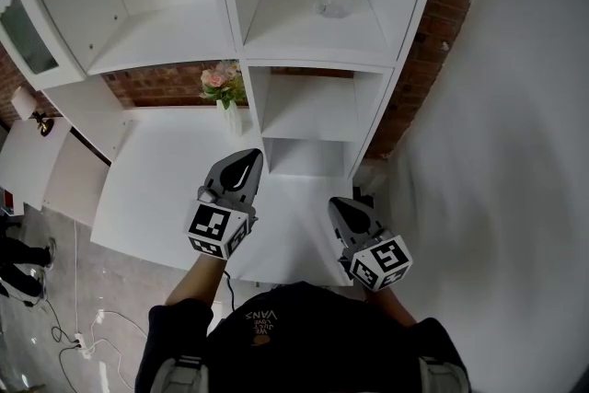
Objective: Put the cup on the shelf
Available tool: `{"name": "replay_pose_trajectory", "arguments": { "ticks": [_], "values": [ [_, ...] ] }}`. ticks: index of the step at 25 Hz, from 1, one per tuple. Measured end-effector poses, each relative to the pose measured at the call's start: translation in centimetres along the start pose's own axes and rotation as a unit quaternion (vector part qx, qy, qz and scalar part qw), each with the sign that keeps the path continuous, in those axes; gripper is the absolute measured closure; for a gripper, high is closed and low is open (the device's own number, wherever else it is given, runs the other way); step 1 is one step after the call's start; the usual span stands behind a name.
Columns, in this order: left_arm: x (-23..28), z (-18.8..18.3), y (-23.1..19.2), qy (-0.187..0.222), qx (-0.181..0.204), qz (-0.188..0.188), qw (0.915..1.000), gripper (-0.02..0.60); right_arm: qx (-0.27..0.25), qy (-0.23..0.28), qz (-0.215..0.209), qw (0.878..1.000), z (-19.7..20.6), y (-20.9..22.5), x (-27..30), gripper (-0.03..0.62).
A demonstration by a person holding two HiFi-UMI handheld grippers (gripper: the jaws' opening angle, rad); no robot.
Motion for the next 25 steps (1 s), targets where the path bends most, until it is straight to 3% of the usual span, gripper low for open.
{"name": "replay_pose_trajectory", "arguments": {
  "ticks": [7,20,25],
  "values": [
    [-2.4,4.7,0.4,-0.025,-0.055,-0.012,0.9981,0.574,0.001,-0.012,0.008,1.0,1.0,-0.2,0.0,0.594],
    [-5.1,7.8,2.6,-0.017,-0.068,-0.006,0.9976,0.574,-0.021,-0.031,0.017,0.999,3.8,-0.1,0.6,0.594],
    [-5.5,9.3,3.2,-0.033,-0.072,-0.002,0.9969,0.574,-0.021,-0.052,0.024,0.998,5.2,0.0,0.8,0.594]
  ]
}}
Point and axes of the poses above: the fingertips, and each gripper's own axes: x forward along the fingers, y to its right, z out of its underside, the point moved 3 cm from there along -x, backward along the fingers, and after that the axes turned 3 degrees about z, right-handed, at the moved point
